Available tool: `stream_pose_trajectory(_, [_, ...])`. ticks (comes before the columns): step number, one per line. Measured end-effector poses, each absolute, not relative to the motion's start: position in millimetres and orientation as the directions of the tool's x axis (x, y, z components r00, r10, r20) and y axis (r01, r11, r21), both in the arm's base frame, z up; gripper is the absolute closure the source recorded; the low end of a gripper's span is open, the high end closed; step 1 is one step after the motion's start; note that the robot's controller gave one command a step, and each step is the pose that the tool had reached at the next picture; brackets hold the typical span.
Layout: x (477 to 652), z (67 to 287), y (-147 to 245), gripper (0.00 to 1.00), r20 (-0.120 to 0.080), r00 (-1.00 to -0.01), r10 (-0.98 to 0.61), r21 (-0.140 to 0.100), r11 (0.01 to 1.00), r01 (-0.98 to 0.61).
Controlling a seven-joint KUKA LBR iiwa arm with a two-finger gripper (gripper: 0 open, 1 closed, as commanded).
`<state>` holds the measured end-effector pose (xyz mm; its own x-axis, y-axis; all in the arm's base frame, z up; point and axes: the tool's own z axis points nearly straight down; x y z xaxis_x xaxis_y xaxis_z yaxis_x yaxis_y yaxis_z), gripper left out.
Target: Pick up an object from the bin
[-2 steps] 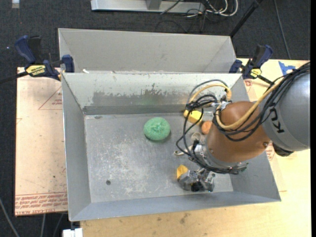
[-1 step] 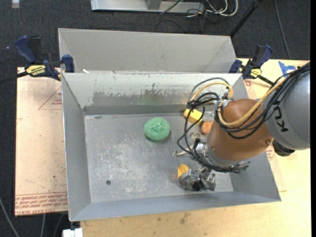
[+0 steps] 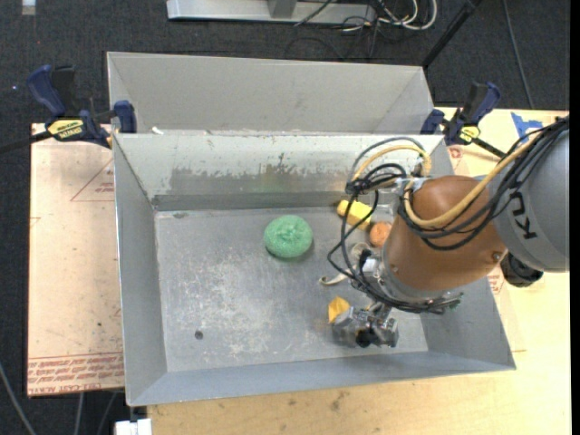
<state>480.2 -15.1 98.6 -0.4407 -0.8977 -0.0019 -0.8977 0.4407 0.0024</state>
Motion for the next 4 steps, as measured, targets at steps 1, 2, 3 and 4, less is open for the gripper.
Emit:
stream_pose_trajectory(1, [481.0,108,-15,1.00,-0.003,-0.442,-0.897,-0.002,0.442,-0.897])
stream_pose_trajectory(2, [480.6,115,-15,1.00,-0.002,-0.442,-0.897,0.001,0.442,-0.897])
stream_pose_trajectory(3, [480.4,124,-14,1.00,-0.003,-0.442,-0.897,0.001,0.442,-0.897])
stream_pose_trajectory(4, [480.6,133,-15,1.00,-0.003,-0.442,-0.897,0.000,0.442,-0.897])
